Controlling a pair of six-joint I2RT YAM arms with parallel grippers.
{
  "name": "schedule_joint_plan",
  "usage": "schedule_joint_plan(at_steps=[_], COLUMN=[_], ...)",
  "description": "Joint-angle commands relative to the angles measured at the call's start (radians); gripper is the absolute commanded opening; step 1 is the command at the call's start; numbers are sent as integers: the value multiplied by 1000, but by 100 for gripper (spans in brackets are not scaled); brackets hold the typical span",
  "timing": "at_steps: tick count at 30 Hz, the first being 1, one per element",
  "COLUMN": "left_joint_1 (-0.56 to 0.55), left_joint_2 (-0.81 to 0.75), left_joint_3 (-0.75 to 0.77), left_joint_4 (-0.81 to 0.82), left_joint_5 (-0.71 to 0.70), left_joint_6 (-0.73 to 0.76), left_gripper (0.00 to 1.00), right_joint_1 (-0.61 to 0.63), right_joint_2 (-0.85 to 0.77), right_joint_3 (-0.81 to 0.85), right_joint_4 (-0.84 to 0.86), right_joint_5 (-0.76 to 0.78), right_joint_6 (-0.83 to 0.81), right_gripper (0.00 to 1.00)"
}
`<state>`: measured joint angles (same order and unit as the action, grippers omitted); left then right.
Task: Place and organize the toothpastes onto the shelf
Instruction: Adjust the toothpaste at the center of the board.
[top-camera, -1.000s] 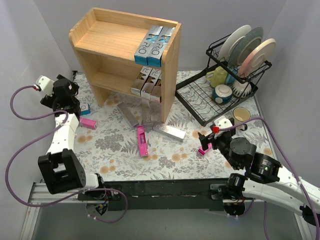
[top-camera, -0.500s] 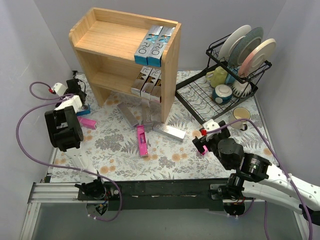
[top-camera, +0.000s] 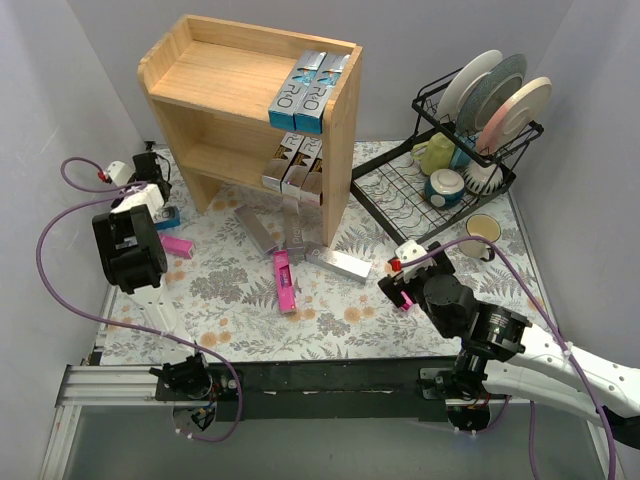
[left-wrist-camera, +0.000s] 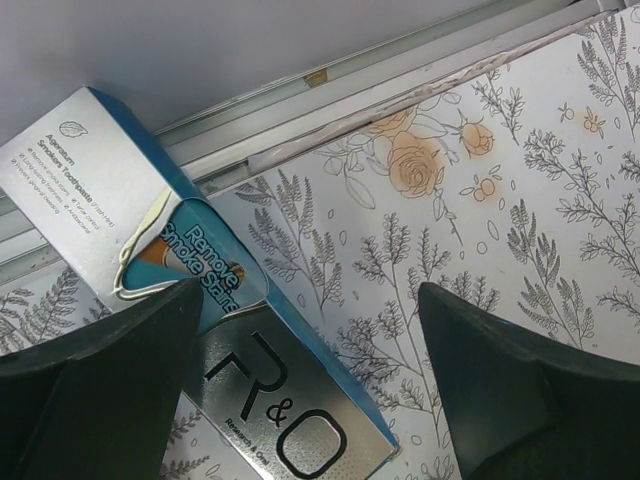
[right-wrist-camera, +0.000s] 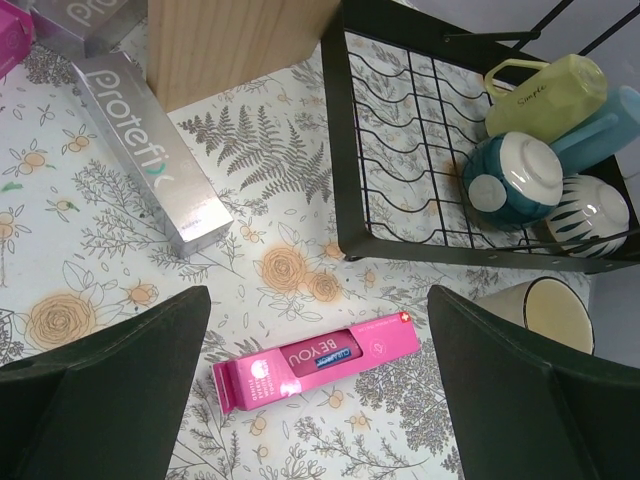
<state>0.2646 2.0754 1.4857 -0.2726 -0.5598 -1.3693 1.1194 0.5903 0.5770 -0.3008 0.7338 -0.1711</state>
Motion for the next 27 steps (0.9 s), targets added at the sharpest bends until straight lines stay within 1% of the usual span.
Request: schedule_joint_plan(at_steps=[1, 2, 5, 6, 12, 15, 16, 20, 22, 23, 27], left_joint_1=[1, -5, -27, -34, -128, -166, -188, -237, -251, -283, -307], left_joint_2=[-73, -90, -152, -169, -276, -339, -354, -455, -523, -543, -623], left_joint_3=[-111, -134, -211, -226, -366, -453, -506, -620, -657, -686, -734], left_joint_4=[-103, -105, -108, -109, -131, -136, -137, -139, -140, -142, -186], left_joint_5=[162, 182, 230, 241, 285, 334, 339, 362, 370, 368, 389], left_joint_6=[-60, -62, -57, -56, -22, -33, -36, -59, -66, -66, -47], left_gripper=[85, 80, 74, 71, 63, 63, 62, 61, 61, 61, 61], right_joint_1=[-4, -6, -6, -6, -6, -6, -6, -6, -7, -6, -6], right_joint_2=[0, 2, -1, -1, -32, -44, -47, -64, -69, -70, -70], right_joint_3=[1, 1, 1, 3, 3, 4, 4, 4, 6, 7, 11], right_joint_4=[61, 63, 65, 63, 61, 60, 58, 57, 55, 51, 46], right_joint_5=[9, 9, 7, 7, -2, -4, -7, -17, -19, -20, -27], right_joint_6=[-13, -15, -15, -15, -10, -7, -5, 1, 4, 5, 15], right_gripper=[98, 98, 98, 98, 98, 98, 98, 98, 98, 97, 97])
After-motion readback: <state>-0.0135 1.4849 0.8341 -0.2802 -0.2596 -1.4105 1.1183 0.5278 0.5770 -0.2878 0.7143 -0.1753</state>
